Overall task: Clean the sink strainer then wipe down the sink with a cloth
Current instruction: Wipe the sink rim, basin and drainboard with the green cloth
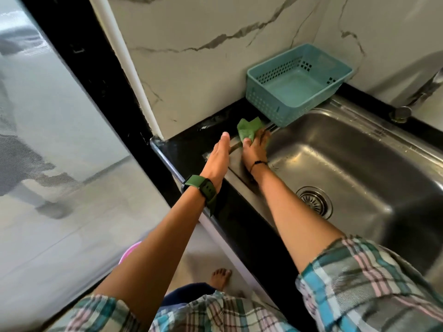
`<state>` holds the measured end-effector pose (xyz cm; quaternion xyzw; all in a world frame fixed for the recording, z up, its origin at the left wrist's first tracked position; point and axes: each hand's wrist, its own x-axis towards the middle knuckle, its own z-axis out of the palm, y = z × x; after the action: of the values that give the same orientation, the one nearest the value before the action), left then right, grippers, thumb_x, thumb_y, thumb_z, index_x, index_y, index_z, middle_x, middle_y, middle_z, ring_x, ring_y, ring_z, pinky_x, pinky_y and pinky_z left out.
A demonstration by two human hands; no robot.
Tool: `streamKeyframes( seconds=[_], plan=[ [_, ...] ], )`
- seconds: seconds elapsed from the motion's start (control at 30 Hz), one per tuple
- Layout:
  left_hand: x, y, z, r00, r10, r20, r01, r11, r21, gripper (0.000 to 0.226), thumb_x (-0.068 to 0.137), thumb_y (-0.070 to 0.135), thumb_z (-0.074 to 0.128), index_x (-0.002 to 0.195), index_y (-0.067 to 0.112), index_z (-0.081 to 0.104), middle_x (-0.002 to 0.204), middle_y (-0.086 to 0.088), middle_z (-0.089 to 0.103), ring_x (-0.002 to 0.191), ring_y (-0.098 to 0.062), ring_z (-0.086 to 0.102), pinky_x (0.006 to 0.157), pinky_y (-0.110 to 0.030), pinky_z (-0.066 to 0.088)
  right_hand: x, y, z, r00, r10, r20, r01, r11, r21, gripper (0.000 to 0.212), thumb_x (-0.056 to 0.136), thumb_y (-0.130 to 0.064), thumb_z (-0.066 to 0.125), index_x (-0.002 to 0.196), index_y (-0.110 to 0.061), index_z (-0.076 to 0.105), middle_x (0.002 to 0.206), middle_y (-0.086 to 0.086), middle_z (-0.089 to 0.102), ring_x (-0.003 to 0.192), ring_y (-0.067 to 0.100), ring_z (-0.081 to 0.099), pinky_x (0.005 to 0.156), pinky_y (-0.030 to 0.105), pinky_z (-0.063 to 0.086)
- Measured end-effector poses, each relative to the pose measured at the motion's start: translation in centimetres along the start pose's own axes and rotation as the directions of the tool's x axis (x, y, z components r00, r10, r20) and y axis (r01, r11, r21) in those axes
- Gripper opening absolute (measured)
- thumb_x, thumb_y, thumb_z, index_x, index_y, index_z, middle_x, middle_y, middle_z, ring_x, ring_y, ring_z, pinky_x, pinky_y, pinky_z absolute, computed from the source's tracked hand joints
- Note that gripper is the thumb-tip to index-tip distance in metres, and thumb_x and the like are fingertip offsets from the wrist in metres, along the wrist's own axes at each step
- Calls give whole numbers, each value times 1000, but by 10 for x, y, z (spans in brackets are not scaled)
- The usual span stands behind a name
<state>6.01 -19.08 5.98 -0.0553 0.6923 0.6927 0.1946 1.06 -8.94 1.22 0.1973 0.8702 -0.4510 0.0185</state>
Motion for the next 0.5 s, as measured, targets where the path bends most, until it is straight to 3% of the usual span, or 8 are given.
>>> streamKeyframes(
  seconds=[0.07,0.1,0.17,0.2,0.27,0.37,0.43,0.5],
  plan=[
    [2,-1,3,1000,9,-7,-9,1000,25,69,90,60,19,145,17,22,154,-5,22,142,-16,18,119,-40,11,-25,11,-5,973,-168,155,181,981,-68,55,99,-17,30,146,-3,4,156,15,-2,145,25,2,116,33,9],
    [1,0,6,1000,13,-27,-11,999,53,70,90,61,18,142,16,30,150,-6,30,138,-18,28,117,-38,18,-38,17,-7,941,-235,242,268,957,-114,53,100,-17,31,146,-5,8,156,14,5,144,26,8,118,37,13],
    [-3,2,13,995,41,-93,-25,985,168,62,89,61,20,114,18,57,122,-3,56,107,-15,51,99,-33,35,-59,24,-12,880,-307,363,389,903,-181,46,99,-19,33,144,-11,23,152,10,26,138,28,29,111,43,29],
    [-4,1,17,991,70,-115,-41,970,240,53,90,59,22,93,22,60,103,-1,58,91,-14,52,88,-33,40,-68,24,-16,874,-308,375,401,893,-203,42,98,-20,36,139,-11,33,145,10,38,130,30,40,105,41,37],
    [-8,0,27,989,123,-80,-81,913,399,49,93,54,24,83,19,57,93,-2,53,83,-17,49,75,-32,40,-82,26,-28,895,-262,360,374,882,-287,36,97,-21,38,131,-10,44,132,13,51,118,31,49,94,33,43],
    [-12,-5,45,987,148,68,-160,805,572,43,95,49,26,81,15,49,86,-6,51,78,-18,47,69,-29,35,-110,50,-58,916,-164,366,328,829,-452,44,98,-31,33,139,-15,34,134,15,51,120,32,51,94,39,40],
    [-15,-10,57,974,141,178,-223,746,627,41,96,46,26,81,15,48,86,-6,50,80,-17,46,72,-29,35,-143,77,-87,927,-108,358,269,859,-435,44,98,-33,33,141,-24,31,135,11,53,121,28,51,103,44,33],
    [-18,-15,73,950,137,281,-290,717,634,43,96,44,26,82,13,52,86,-7,51,81,-18,47,72,-30,36,-184,110,-124,946,-10,325,160,884,-440,43,97,-32,35,140,-34,31,142,-3,46,130,16,43,114,42,16]
  ],
)
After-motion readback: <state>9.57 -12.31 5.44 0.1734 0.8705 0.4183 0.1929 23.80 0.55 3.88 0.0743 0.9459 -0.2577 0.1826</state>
